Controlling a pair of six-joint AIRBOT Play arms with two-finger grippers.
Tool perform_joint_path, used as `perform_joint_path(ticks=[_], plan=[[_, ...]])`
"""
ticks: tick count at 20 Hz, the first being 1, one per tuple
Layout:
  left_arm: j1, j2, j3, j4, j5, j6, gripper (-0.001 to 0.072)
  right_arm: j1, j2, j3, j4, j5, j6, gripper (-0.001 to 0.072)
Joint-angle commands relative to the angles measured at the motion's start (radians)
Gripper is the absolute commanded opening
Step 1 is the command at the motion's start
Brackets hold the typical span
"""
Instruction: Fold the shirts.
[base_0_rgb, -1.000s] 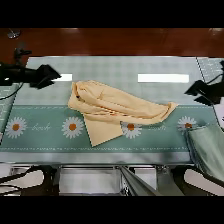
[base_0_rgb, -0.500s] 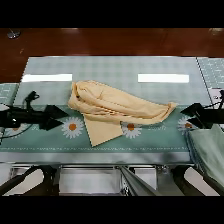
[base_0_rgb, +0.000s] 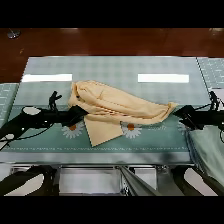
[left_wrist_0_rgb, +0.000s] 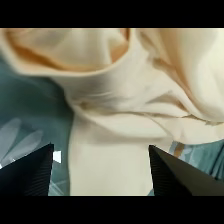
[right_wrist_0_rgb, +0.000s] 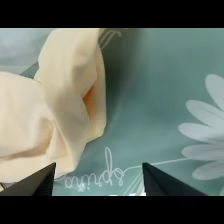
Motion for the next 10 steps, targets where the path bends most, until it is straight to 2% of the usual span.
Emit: perform_joint_path(ticks=[1, 4, 5, 6, 7, 10], plan=[[-0.089, -0.058, 0.036, -0.024, 0.069, 0.003, 0.0699, 0.003, 0.001, -0.002, 0.006, 0.002, -0.003, 0.062], [-0.114, -0.098, 0.06, -0.023, 0.029, 0.008, 0.0694, 0.003, 0.001, -0.002, 0.017, 0.0, -0.004, 0.062], [-0.115, -0.105, 0.066, -0.023, 0.002, 0.026, 0.0563, 0.003, 0.001, -0.001, 0.021, -0.006, -0.003, 0.062], [-0.115, -0.109, 0.071, -0.023, -0.02, 0.061, 0.0211, 0.003, 0.001, -0.001, 0.021, -0.014, -0.002, 0.062], [-0.115, -0.109, 0.077, -0.023, -0.031, 0.096, 0.0027, 0.003, 0.001, -0.001, 0.021, -0.026, 0.007, 0.062], [-0.115, -0.108, 0.097, -0.023, -0.043, 0.106, 0.0024, 0.003, 0.001, -0.001, 0.026, -0.054, 0.025, 0.062]])
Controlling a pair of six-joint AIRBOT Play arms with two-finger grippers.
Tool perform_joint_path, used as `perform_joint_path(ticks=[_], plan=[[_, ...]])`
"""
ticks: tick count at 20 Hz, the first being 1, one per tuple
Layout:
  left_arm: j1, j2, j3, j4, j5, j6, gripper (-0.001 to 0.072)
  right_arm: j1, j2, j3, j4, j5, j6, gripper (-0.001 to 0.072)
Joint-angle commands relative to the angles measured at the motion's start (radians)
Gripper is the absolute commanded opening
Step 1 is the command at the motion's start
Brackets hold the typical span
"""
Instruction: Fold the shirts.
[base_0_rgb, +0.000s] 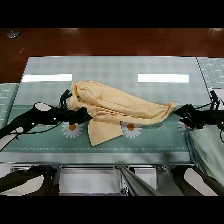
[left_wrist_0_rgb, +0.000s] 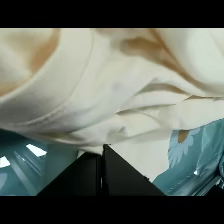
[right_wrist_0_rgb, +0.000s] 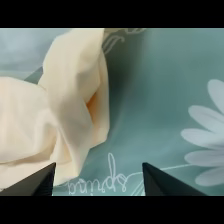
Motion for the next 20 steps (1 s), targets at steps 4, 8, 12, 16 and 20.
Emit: perform_joint_path(ticks=[4, 8, 12, 16, 20], plan=[[-0.005, -0.006, 0.037, -0.007, -0.031, 0.034, 0.0024, 0.001, 0.001, 0.002, 0.065, -0.118, 0.042, 0.062], [-0.005, -0.007, 0.037, -0.007, -0.038, 0.034, 0.0024, 0.073, -0.076, 0.074, 0.065, -0.145, 0.041, 0.062], [-0.005, -0.007, 0.037, -0.007, -0.043, 0.033, 0.0024, 0.196, -0.257, 0.181, 0.061, -0.151, 0.115, 0.062], [0.024, 0.0, 0.045, -0.007, -0.061, 0.034, 0.0024, 0.256, -0.392, 0.296, 0.039, -0.05, 0.146, 0.0196], [0.151, 0.071, 0.238, -0.008, -0.187, 0.033, 0.0023, 0.257, -0.382, 0.549, 0.037, 0.094, 0.111, 0.0032]])
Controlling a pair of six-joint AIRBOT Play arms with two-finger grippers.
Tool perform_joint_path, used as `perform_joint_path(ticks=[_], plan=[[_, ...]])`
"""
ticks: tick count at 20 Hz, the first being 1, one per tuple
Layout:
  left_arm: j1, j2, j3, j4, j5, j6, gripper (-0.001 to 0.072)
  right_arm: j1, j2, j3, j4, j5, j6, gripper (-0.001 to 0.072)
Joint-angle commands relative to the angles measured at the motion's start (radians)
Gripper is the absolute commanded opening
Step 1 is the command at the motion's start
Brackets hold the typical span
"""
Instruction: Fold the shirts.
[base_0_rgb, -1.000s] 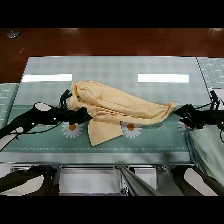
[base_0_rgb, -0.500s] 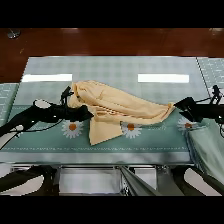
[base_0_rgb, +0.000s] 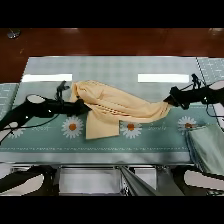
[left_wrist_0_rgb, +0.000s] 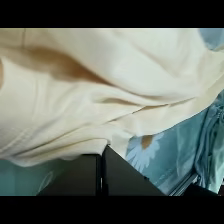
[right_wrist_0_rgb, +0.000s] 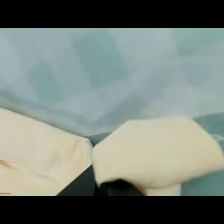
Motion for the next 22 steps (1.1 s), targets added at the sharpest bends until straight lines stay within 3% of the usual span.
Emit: perform_joint_path(ticks=[1, 6, 8, 12, 17, 22], plan=[[0.103, 0.074, 0.194, -0.007, -0.082, -0.006, 0.0023, 0.016, 0.005, 0.258, -0.005, 0.126, -0.01, 0.0032], [0.229, 0.171, 0.744, -0.008, -0.085, -0.069, 0.0023, 0.073, 0.125, 0.787, -0.023, 0.151, 0.009, 0.0032], [0.276, 0.181, 0.968, -0.005, -0.114, -0.098, 0.0023, 0.108, 0.198, 0.945, -0.098, 0.154, 0.036, 0.0032], [0.393, 0.219, 1.294, 0.041, -0.156, -0.17, 0.0023, 0.124, 0.402, 1.026, -0.206, 0.181, 0.043, 0.0032], [0.579, 0.371, 1.387, 0.087, -0.176, -0.191, 0.0023, 0.124, 0.627, 1.026, -0.365, 0.324, 0.043, 0.0032], [0.639, 0.525, 1.386, 0.344, -0.26, -0.21, 0.0023, 0.124, 0.732, 1.025, -0.375, 0.451, 0.06, 0.0032]])
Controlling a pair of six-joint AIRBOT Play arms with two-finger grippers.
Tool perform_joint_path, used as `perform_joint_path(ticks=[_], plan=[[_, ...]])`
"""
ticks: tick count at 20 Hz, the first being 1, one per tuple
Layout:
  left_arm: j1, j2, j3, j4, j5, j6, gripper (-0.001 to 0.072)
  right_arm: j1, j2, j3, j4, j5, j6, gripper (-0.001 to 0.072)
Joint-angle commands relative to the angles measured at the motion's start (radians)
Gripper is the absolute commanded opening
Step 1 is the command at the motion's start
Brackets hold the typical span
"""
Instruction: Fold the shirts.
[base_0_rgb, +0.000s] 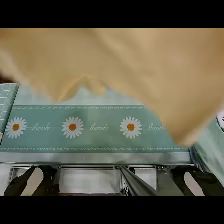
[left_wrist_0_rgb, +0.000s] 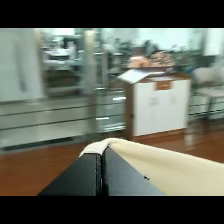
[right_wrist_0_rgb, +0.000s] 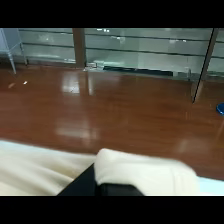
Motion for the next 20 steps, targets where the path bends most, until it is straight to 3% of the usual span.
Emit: perform_joint_path(ticks=[1, 6, 9, 12, 16, 20], plan=[[0.021, 0.093, 0.008, 0.175, -0.061, -0.018, 0.0023, 0.0, 0.064, 0.003, -0.031, 0.127, 0.017, 0.0032], [-0.151, 0.135, -0.254, 0.192, -0.143, -0.018, 0.0023, 0.0, 0.064, -0.214, 0.112, 0.183, 0.006, 0.0032], [-0.217, 0.121, -0.518, 0.192, -0.105, -0.017, 0.0023, 0.0, 0.057, -0.502, 0.131, 0.036, -0.03, 0.0032], [-0.246, 0.046, -0.725, 0.192, 0.055, 0.002, 0.0023, 0.0, -0.048, -0.717, 0.127, -0.183, -0.059, 0.0032], [-0.306, -0.193, -0.785, 0.192, 0.244, 0.012, 0.0023, 0.0, -0.368, -0.702, 0.183, -0.368, -0.085, 0.0032], [-0.386, -0.443, -0.785, 0.172, 0.456, 0.008, 0.0023, 0.0, -0.737, -0.474, 0.301, -0.414, -0.102, 0.0032]])
